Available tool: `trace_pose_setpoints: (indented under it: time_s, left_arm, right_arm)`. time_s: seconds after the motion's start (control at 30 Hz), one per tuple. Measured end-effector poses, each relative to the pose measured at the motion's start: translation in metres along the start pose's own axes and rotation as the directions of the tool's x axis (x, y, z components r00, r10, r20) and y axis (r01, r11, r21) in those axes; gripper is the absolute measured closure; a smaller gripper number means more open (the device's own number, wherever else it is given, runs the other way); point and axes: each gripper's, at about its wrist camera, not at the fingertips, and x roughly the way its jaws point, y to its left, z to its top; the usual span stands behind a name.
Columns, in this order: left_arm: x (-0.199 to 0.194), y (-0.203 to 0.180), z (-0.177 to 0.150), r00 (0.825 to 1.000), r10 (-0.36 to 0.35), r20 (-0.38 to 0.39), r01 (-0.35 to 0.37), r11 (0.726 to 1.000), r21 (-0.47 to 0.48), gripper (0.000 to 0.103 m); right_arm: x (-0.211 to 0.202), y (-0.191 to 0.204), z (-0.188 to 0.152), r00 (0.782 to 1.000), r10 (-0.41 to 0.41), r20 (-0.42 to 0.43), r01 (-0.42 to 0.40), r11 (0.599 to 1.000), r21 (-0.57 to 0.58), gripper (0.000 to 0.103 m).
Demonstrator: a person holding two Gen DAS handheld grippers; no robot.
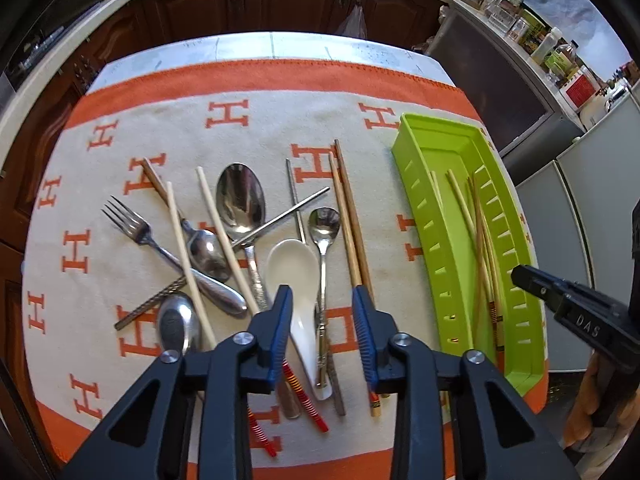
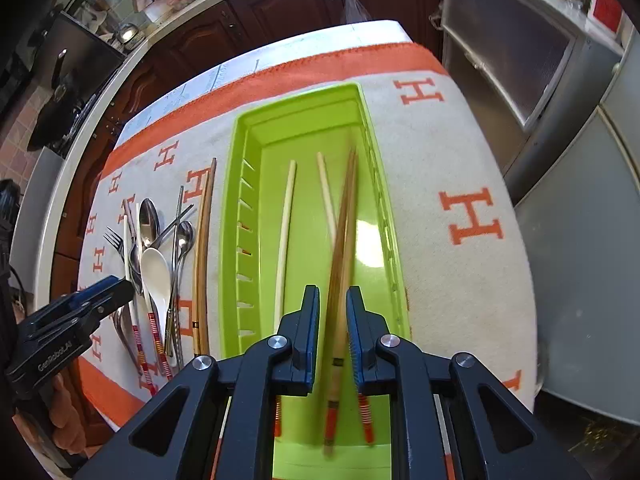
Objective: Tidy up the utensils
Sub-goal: 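Carry the wooden chopsticks into the tray and open the right tool, then grasp a single wooden chopstick with the left tool and lift it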
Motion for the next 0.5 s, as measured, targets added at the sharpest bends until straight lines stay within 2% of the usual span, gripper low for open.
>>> trace_pose_setpoints:
  time_s: [0.07, 0.2, 0.27, 0.5]
  left_arm:
    - [0.007, 0.000, 0.004, 0.999, -0.029, -0.021, 0.029, 0.999, -0.021, 0.086]
    - [0.022, -0.001, 0.014, 0.995, -0.081, -0.062, 0.077, 0.994, -0.073, 0.089]
    - [0.028, -0.004, 0.018, 0.993, -0.090, -0.074, 0.084, 0.993, -0.082, 0.091]
    - [0.051, -0.018, 0.024, 0.987, -0.108, -0.119, 0.097, 0.991, -0.091, 0.093]
  right_arm:
    - [0.004, 0.000, -0.001, 1.000, 0.013, 0.006, -0.013, 1.000, 0.009, 0.089]
    - [0.001, -0.001, -0.002, 0.997, 0.066, 0.029, -0.067, 0.997, 0.045, 0.089]
    - [0.004, 0.006, -0.001, 0.996, 0.081, 0.039, -0.083, 0.995, 0.057, 0.089]
    - [-0.007, -0.004, -0.002, 0.990, 0.113, 0.079, -0.121, 0.987, 0.106, 0.089]
